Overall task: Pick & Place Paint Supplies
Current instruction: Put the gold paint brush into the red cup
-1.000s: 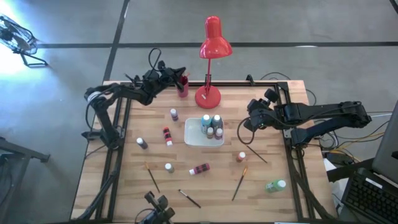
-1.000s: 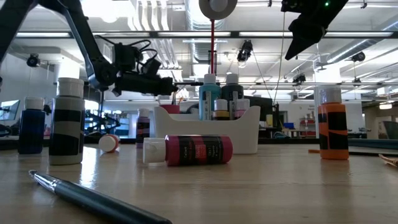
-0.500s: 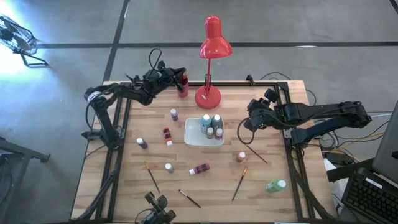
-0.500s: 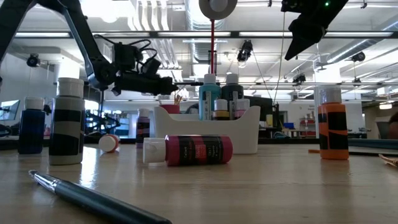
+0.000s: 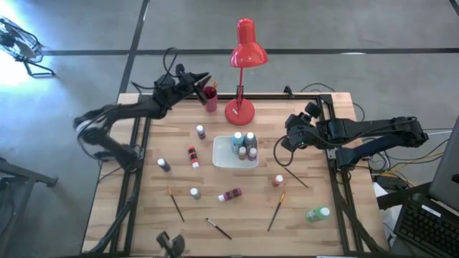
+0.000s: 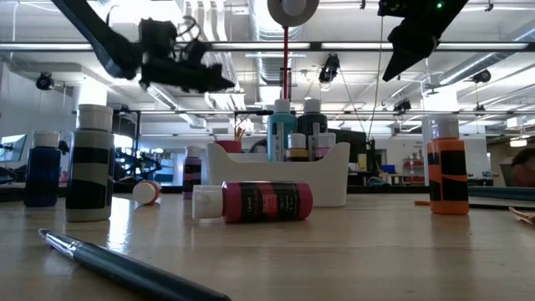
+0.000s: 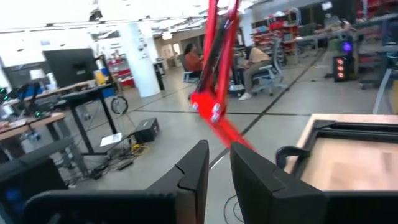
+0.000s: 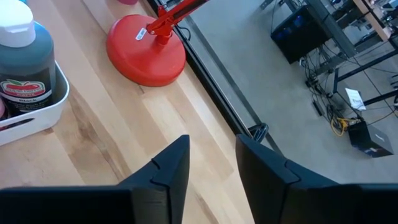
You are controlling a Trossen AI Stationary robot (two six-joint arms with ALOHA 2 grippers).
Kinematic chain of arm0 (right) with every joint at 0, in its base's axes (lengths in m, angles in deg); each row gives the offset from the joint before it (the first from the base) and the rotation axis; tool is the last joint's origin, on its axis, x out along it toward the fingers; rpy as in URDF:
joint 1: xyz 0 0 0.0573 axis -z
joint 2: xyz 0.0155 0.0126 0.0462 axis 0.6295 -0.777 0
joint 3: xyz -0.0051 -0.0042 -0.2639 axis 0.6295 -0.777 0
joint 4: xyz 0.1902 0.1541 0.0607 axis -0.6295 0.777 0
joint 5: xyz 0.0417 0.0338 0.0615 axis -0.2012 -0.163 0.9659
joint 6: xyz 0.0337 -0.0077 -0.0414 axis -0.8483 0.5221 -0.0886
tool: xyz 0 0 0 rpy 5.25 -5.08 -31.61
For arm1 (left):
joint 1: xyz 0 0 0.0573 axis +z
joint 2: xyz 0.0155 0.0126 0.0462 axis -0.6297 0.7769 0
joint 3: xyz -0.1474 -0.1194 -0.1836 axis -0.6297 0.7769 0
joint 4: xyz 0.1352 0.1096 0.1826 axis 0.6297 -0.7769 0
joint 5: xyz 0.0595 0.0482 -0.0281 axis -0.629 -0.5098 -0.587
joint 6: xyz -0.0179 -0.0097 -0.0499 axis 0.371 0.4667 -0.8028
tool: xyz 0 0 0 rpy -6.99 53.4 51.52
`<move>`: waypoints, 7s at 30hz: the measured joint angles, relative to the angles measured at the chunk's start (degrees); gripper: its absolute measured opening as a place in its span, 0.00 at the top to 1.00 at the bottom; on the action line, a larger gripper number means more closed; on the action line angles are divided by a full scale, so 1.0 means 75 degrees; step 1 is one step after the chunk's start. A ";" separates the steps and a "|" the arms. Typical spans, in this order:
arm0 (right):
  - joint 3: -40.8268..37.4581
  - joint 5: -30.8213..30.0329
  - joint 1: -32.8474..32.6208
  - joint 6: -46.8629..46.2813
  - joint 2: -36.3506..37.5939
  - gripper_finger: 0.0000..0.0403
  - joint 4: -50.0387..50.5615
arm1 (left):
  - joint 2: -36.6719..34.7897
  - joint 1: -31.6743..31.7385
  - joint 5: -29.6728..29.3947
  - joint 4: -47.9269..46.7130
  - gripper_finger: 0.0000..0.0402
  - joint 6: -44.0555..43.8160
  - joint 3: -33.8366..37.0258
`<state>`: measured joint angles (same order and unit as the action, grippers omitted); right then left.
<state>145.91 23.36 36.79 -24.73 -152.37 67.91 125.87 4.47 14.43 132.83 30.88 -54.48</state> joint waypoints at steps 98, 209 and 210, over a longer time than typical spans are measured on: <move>-0.2960 0.5281 -0.0009 -0.1489 -0.2562 0.69 -0.3394 | -0.3494 -0.2569 -0.0089 -0.6621 0.82 -0.3427 -0.0008; -0.2454 0.6258 -0.0029 0.2943 0.0554 0.98 -1.1123 | 0.1708 -0.4705 0.2551 -0.0853 0.49 -0.1253 -0.3076; -0.2454 0.6254 -0.0029 0.2943 0.0554 0.98 -1.1124 | 0.1708 -0.4709 0.2551 -0.0856 0.49 -0.1253 -0.3076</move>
<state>127.50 70.27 36.57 -2.65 -148.22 -15.52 138.68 -30.84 33.56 126.41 21.48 -77.56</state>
